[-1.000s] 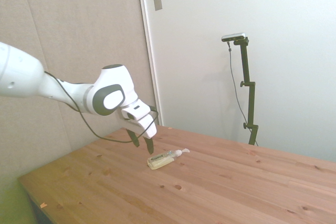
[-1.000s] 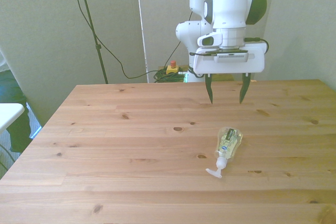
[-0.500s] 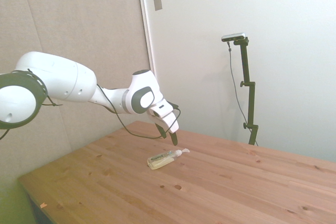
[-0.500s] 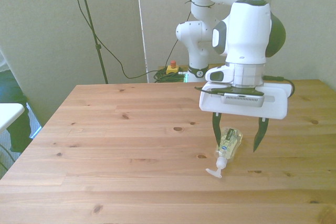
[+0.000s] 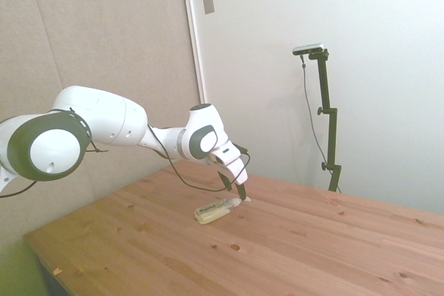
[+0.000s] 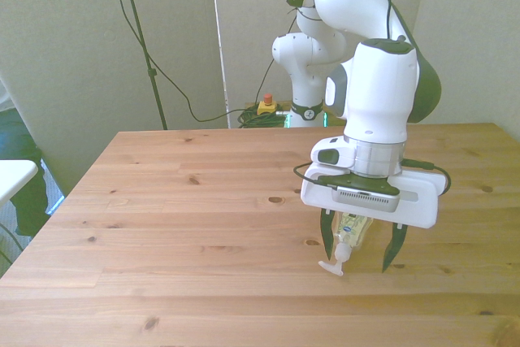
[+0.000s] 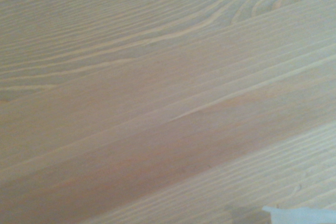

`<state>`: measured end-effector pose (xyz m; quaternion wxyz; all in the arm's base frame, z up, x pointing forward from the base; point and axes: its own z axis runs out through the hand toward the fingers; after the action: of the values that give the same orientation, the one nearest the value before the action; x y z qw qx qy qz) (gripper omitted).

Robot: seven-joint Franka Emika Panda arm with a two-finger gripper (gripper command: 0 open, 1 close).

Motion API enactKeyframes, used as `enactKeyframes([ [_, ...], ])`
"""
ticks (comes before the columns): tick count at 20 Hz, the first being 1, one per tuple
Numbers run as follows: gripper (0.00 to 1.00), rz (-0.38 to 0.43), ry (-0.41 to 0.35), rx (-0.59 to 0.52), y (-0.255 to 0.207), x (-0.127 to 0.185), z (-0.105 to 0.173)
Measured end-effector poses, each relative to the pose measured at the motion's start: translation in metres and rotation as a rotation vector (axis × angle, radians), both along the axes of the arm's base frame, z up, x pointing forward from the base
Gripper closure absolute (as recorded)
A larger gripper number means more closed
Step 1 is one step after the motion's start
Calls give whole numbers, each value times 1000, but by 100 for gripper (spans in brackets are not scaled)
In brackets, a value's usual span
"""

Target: Stand the sanitizer

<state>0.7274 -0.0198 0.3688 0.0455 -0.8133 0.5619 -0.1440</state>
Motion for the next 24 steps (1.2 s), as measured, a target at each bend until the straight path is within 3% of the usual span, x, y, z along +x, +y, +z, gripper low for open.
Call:
enactKeyframes([
  [1, 0, -3, 3, 1, -1, 1, -2],
  [2, 100, -6, 6, 2, -2, 1, -4],
  [24, 100, -45, 17, 35, -20, 0, -17],
])
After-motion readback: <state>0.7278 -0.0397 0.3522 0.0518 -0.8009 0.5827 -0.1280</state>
